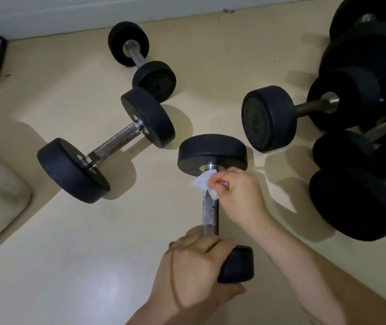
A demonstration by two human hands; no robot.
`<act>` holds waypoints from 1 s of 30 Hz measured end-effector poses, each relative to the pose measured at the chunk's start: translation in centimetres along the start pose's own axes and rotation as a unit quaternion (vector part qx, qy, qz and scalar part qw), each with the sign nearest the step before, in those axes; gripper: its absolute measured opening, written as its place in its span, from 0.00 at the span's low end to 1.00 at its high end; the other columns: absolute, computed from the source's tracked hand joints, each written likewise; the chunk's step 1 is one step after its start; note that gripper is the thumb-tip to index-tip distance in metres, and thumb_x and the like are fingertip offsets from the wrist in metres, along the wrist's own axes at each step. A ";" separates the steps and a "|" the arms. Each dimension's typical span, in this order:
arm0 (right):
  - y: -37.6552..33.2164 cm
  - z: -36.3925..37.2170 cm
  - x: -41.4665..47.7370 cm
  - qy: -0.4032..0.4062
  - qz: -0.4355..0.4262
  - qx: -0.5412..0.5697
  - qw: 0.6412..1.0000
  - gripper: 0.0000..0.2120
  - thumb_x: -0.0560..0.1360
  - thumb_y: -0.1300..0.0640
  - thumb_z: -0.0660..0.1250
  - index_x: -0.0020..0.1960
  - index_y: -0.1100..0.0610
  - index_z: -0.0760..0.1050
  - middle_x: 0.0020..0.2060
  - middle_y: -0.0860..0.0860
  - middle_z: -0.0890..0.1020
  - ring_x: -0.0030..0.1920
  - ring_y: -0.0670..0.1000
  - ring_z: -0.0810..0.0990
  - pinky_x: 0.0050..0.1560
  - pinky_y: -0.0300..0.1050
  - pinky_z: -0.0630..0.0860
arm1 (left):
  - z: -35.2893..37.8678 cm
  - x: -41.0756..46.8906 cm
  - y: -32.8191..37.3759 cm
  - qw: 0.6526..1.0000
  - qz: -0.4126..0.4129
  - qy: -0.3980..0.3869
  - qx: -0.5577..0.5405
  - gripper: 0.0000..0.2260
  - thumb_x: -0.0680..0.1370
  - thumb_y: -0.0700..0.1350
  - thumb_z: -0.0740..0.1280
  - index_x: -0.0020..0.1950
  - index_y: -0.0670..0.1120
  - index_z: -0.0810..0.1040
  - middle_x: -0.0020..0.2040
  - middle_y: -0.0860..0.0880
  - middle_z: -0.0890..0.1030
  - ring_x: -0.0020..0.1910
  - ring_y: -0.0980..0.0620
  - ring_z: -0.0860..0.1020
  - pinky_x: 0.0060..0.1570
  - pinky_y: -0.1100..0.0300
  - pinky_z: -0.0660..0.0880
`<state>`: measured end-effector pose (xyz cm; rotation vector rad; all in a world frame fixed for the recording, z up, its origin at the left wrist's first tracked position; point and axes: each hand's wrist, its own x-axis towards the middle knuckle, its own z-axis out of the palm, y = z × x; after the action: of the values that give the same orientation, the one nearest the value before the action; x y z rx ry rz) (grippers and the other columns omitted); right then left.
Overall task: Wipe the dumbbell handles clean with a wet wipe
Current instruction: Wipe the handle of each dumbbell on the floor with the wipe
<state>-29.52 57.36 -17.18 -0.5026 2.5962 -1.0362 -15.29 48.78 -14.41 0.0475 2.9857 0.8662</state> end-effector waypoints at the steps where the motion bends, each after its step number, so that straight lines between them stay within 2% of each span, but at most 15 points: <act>1: 0.0 -0.1 1.0 0.043 0.001 0.000 0.999 0.08 0.69 0.65 0.68 0.39 0.54 0.83 0.39 0.52 0.83 0.39 0.51 0.79 0.44 0.41 0.74 | 0.1 -0.2 -0.3 0.998 0.007 0.037 -0.059 0.23 0.60 0.65 0.69 0.52 0.58 0.76 0.47 0.61 0.80 0.43 0.58 0.78 0.38 0.64 0.76; 3: 0.2 -0.2 0.2 0.035 -0.002 0.002 0.999 0.06 0.68 0.65 0.70 0.38 0.55 0.83 0.36 0.52 0.82 0.37 0.50 0.78 0.41 0.41 0.73 | 0.6 -0.9 -1.4 0.986 -0.009 0.076 -0.147 0.19 0.67 0.62 0.70 0.54 0.58 0.76 0.53 0.60 0.78 0.51 0.60 0.75 0.51 0.68 0.72; 6: 0.1 -1.1 -3.4 -0.098 -0.004 0.007 0.995 0.06 0.67 0.63 0.73 0.36 0.52 0.83 0.31 0.44 0.80 0.35 0.44 0.77 0.38 0.31 0.71 | 1.9 -1.9 -2.1 0.964 -0.112 0.081 -0.226 0.20 0.68 0.66 0.68 0.57 0.62 0.73 0.60 0.58 0.74 0.62 0.60 0.69 0.60 0.70 0.65; 8: 0.1 -1.1 -2.2 -0.088 -0.014 -0.004 0.996 0.06 0.68 0.63 0.72 0.37 0.53 0.83 0.32 0.43 0.78 0.35 0.43 0.76 0.38 0.30 0.70 | 2.6 -2.2 -2.0 0.957 -0.133 0.065 -0.251 0.18 0.68 0.64 0.68 0.56 0.63 0.72 0.59 0.57 0.73 0.62 0.56 0.69 0.58 0.70 0.65; 11: 0.0 -0.7 1.1 0.042 0.001 0.005 0.999 0.06 0.69 0.64 0.69 0.39 0.56 0.83 0.37 0.50 0.81 0.39 0.50 0.78 0.43 0.41 0.72 | 2.3 -2.0 -1.9 0.961 -0.109 0.043 -0.252 0.16 0.70 0.63 0.65 0.56 0.62 0.72 0.55 0.60 0.73 0.59 0.56 0.71 0.56 0.68 0.65; 13: 0.4 -0.5 -0.1 0.014 0.015 0.005 1.000 0.06 0.70 0.63 0.70 0.38 0.54 0.83 0.37 0.49 0.82 0.39 0.50 0.79 0.43 0.40 0.73 | 1.7 -1.5 -2.2 0.952 -0.110 0.038 -0.282 0.12 0.73 0.60 0.63 0.54 0.61 0.74 0.53 0.61 0.75 0.57 0.57 0.73 0.54 0.69 0.67; 16: 0.3 -0.8 -3.8 -0.113 0.060 0.048 0.991 0.08 0.69 0.63 0.73 0.37 0.51 0.83 0.36 0.46 0.84 0.37 0.46 0.81 0.42 0.39 0.77 | 0.5 0.9 -3.3 0.938 -0.162 0.088 -0.295 0.08 0.73 0.58 0.62 0.50 0.59 0.77 0.50 0.59 0.78 0.49 0.60 0.77 0.49 0.69 0.71; 17: 0.4 -0.7 -3.6 -0.113 0.065 0.058 0.990 0.08 0.68 0.64 0.73 0.37 0.51 0.83 0.35 0.46 0.83 0.36 0.45 0.81 0.41 0.36 0.76 | 0.3 2.0 -3.8 0.937 -0.181 0.087 -0.286 0.08 0.73 0.57 0.63 0.49 0.59 0.77 0.49 0.59 0.79 0.46 0.60 0.78 0.48 0.67 0.72; 19: 0.4 -0.6 -1.5 -0.034 0.056 0.057 0.996 0.07 0.69 0.64 0.73 0.38 0.53 0.83 0.36 0.46 0.81 0.35 0.43 0.77 0.39 0.29 0.70 | 0.1 4.4 -4.6 0.934 -0.208 0.054 -0.287 0.05 0.74 0.53 0.66 0.48 0.56 0.78 0.49 0.56 0.80 0.44 0.60 0.78 0.49 0.63 0.74; 21: 0.1 -0.4 0.3 0.042 0.067 0.080 0.994 0.06 0.69 0.65 0.72 0.39 0.54 0.82 0.36 0.48 0.81 0.35 0.45 0.77 0.38 0.31 0.69 | 0.5 6.1 -5.2 0.938 -0.211 0.033 -0.273 0.03 0.75 0.48 0.69 0.48 0.53 0.78 0.50 0.53 0.80 0.45 0.57 0.79 0.50 0.61 0.75; 23: 0.5 -0.1 -0.3 0.008 0.096 0.113 0.989 0.08 0.69 0.64 0.73 0.37 0.53 0.80 0.35 0.50 0.82 0.35 0.48 0.79 0.38 0.36 0.73 | 0.8 7.1 -5.7 0.947 -0.203 0.041 -0.247 0.06 0.73 0.46 0.73 0.45 0.55 0.77 0.50 0.52 0.79 0.46 0.54 0.79 0.50 0.59 0.75; 25: 0.9 -0.1 -2.7 -0.063 0.122 0.135 0.981 0.11 0.67 0.64 0.75 0.34 0.50 0.79 0.34 0.53 0.83 0.37 0.54 0.81 0.42 0.45 0.79 | 0.3 7.3 -6.2 0.952 -0.206 0.028 -0.224 0.11 0.68 0.46 0.76 0.39 0.58 0.75 0.47 0.53 0.79 0.44 0.56 0.79 0.48 0.61 0.74; 27: 1.1 0.1 -3.9 -0.086 0.133 0.155 0.975 0.12 0.66 0.65 0.75 0.32 0.50 0.78 0.34 0.54 0.83 0.38 0.55 0.82 0.45 0.50 0.80 | -0.4 6.2 -6.2 0.960 -0.208 0.007 -0.189 0.09 0.68 0.49 0.76 0.38 0.58 0.76 0.46 0.54 0.79 0.42 0.59 0.77 0.47 0.61 0.74; 29: 0.6 0.7 -2.4 -0.033 0.107 0.140 0.984 0.14 0.69 0.66 0.73 0.33 0.48 0.77 0.33 0.49 0.83 0.36 0.50 0.81 0.42 0.42 0.79 | -1.2 3.9 -5.4 0.961 -0.194 0.005 -0.198 0.07 0.69 0.58 0.72 0.43 0.59 0.77 0.47 0.56 0.78 0.44 0.61 0.77 0.46 0.61 0.74; 30: 0.2 1.1 -1.0 0.014 0.099 0.135 0.986 0.15 0.70 0.65 0.71 0.34 0.47 0.76 0.33 0.47 0.82 0.36 0.47 0.80 0.40 0.38 0.76 | -1.4 2.4 -4.7 0.958 -0.180 -0.009 -0.221 0.12 0.68 0.63 0.68 0.47 0.59 0.77 0.48 0.58 0.78 0.47 0.61 0.76 0.48 0.62 0.73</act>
<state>-28.24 57.26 -17.91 -0.1619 2.4145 -1.3047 -17.85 44.19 -15.77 -0.4784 2.5799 1.4263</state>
